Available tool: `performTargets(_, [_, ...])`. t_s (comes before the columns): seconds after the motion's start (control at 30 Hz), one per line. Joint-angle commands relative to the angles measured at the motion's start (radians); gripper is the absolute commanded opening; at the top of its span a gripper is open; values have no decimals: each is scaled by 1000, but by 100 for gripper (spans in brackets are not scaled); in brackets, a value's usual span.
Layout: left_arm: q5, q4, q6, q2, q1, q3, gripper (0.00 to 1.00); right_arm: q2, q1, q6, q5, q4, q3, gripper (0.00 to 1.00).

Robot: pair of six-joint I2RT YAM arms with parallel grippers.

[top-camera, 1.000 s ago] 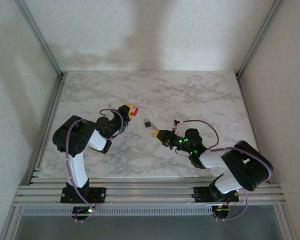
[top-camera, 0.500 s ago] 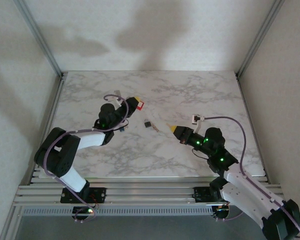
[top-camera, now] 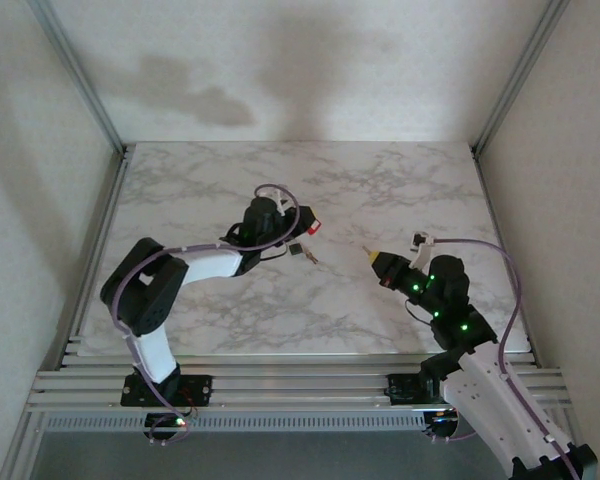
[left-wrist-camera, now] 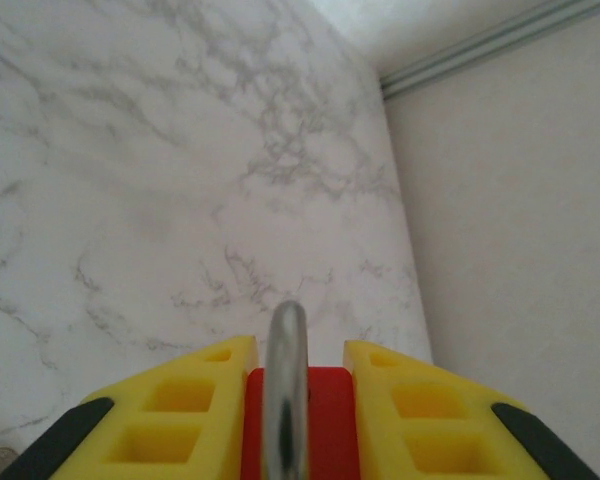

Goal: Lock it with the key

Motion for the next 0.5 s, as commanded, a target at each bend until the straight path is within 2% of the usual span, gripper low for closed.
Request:
performTargets(0.0, [-27,-48,24,55,-35,74,0,-13,-27,-39,20,-57,29,0])
performTargets(0.47, [-45,-206,11,302,-100,317,0,-12,-69,-47,36,-17,-14,0])
